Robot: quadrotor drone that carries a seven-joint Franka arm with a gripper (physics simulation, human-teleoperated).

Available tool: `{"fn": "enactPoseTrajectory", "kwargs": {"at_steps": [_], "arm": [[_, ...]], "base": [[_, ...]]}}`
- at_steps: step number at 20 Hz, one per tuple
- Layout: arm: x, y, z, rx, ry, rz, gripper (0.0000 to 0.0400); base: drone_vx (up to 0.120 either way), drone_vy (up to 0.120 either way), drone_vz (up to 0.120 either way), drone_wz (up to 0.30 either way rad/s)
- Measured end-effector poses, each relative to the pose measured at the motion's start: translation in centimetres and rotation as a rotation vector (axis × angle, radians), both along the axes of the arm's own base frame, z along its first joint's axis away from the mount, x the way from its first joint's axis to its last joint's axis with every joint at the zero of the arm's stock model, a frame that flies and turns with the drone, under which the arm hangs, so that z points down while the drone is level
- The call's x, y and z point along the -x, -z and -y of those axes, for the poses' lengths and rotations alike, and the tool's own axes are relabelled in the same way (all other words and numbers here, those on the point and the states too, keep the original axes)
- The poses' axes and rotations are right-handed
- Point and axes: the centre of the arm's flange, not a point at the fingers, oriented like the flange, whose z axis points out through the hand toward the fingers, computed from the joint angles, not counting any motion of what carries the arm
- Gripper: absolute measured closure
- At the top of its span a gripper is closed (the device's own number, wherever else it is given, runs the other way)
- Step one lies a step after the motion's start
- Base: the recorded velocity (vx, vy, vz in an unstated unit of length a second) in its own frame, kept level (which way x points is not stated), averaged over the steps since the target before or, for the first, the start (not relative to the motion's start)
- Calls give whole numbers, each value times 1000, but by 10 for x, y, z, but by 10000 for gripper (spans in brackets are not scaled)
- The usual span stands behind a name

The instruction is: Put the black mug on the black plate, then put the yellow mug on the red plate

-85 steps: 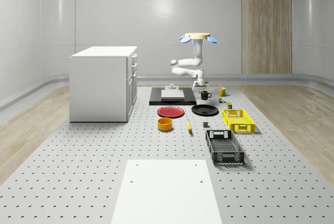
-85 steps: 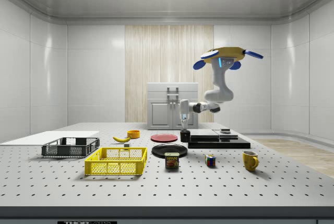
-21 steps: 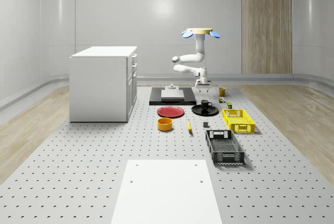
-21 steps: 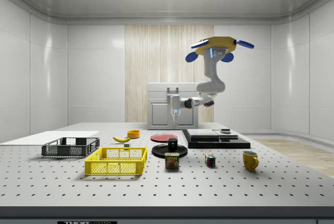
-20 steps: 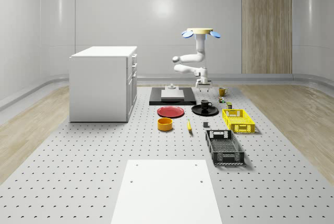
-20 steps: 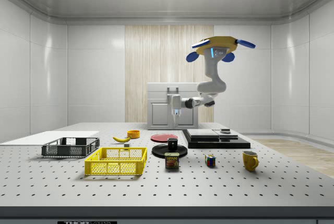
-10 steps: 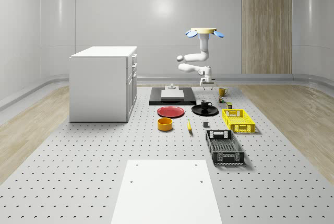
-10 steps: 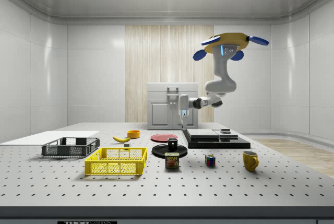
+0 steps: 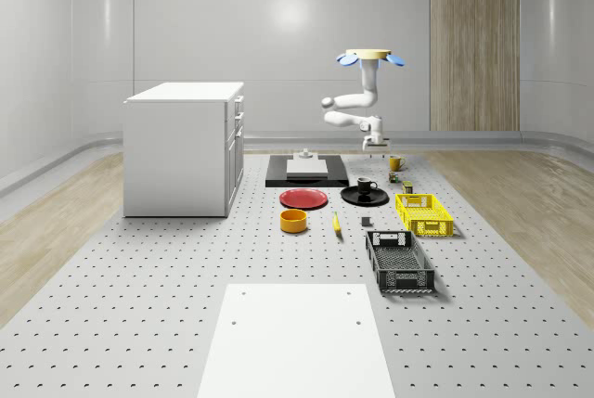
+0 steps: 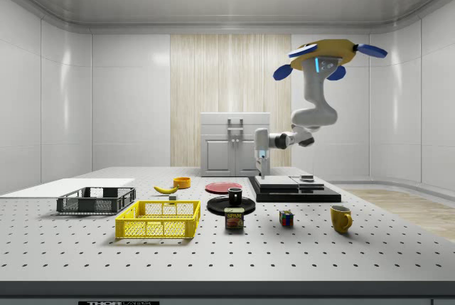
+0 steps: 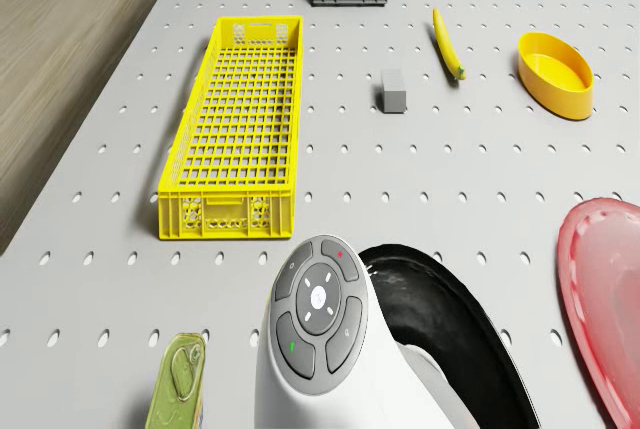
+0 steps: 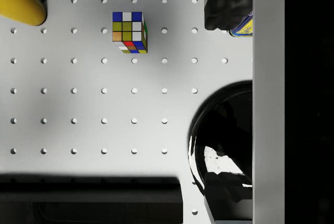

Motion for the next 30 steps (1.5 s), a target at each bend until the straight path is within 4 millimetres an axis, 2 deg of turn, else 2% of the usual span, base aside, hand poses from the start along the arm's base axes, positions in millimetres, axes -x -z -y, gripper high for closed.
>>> {"fn": "enactPoseTrajectory", "kwargs": {"at_steps": [26,30], "arm": [[0,0,0,0,0,0,0],[0,0,0,0,0,0,0]], "base": [[-117,120,0,0],[-70,20,0,0]]}}
